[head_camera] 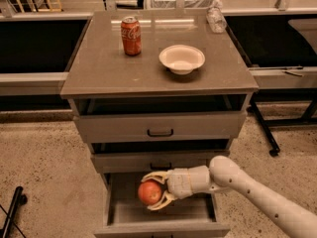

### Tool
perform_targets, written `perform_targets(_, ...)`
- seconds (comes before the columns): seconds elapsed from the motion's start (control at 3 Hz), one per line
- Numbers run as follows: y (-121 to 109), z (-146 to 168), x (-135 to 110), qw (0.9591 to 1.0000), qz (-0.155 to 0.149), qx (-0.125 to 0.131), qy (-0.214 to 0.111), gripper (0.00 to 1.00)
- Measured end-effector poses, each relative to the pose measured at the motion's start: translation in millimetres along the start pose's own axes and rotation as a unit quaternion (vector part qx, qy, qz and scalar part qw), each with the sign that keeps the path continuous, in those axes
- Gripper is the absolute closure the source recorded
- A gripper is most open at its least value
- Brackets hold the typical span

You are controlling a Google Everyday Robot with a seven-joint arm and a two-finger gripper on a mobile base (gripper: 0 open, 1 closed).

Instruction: Pick apple from bottom drawer and place on counter

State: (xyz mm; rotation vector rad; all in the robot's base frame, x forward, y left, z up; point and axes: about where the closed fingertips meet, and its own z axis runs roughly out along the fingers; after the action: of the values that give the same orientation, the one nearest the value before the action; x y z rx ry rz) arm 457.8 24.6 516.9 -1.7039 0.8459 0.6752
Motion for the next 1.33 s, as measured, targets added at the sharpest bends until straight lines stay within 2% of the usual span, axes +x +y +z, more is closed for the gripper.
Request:
perform_targets(0.33, -13, 10, -123, 0.9958, -0.069, -0.053, -0.029, 1.00)
perform_targets(0.67, -21, 15, -149, 0.9924, -0.099, -0.069, -0.026, 1.00)
perform_targets(1.0, -22, 15, -149, 0.9924, -0.099, -0.069, -0.026, 1.00)
perform_targets(1.33, -74, 27, -188, 0.9881, -0.134, -0.071, -0.026, 1.00)
